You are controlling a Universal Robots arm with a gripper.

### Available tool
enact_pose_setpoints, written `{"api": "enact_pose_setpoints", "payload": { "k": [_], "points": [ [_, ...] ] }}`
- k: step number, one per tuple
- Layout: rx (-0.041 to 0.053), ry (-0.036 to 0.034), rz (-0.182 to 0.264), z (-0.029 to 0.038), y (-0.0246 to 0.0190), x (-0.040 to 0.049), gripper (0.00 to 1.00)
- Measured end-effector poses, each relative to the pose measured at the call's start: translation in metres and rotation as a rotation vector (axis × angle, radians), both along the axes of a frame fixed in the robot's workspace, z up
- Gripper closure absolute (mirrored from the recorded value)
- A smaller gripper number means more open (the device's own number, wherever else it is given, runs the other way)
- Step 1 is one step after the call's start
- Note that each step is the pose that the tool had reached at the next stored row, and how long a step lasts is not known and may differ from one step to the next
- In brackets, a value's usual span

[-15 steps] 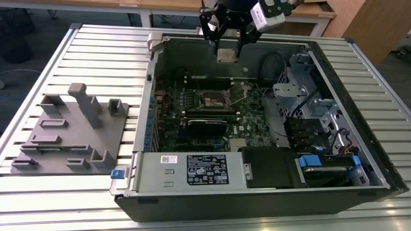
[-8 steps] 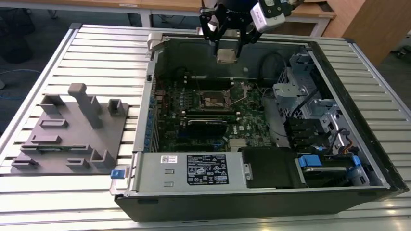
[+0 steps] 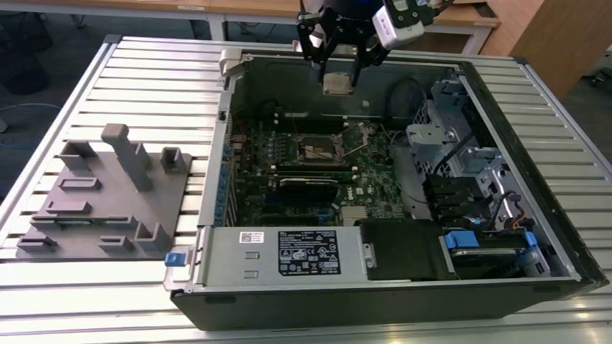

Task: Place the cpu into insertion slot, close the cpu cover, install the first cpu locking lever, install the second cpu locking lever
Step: 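Place the cpu into insertion slot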

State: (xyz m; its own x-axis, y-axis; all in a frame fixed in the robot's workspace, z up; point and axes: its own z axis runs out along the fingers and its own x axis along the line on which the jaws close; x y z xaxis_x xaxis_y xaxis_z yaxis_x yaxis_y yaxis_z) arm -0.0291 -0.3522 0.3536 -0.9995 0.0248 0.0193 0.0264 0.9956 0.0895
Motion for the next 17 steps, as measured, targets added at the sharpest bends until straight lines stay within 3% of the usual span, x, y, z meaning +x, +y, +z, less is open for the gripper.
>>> {"api": "enact_pose_setpoints", "payload": {
  "k": [17],
  "points": [
    [-0.0002, 0.0001, 0.000, -0.0057, 0.0000, 0.0000, 0.46]
  ]
}}
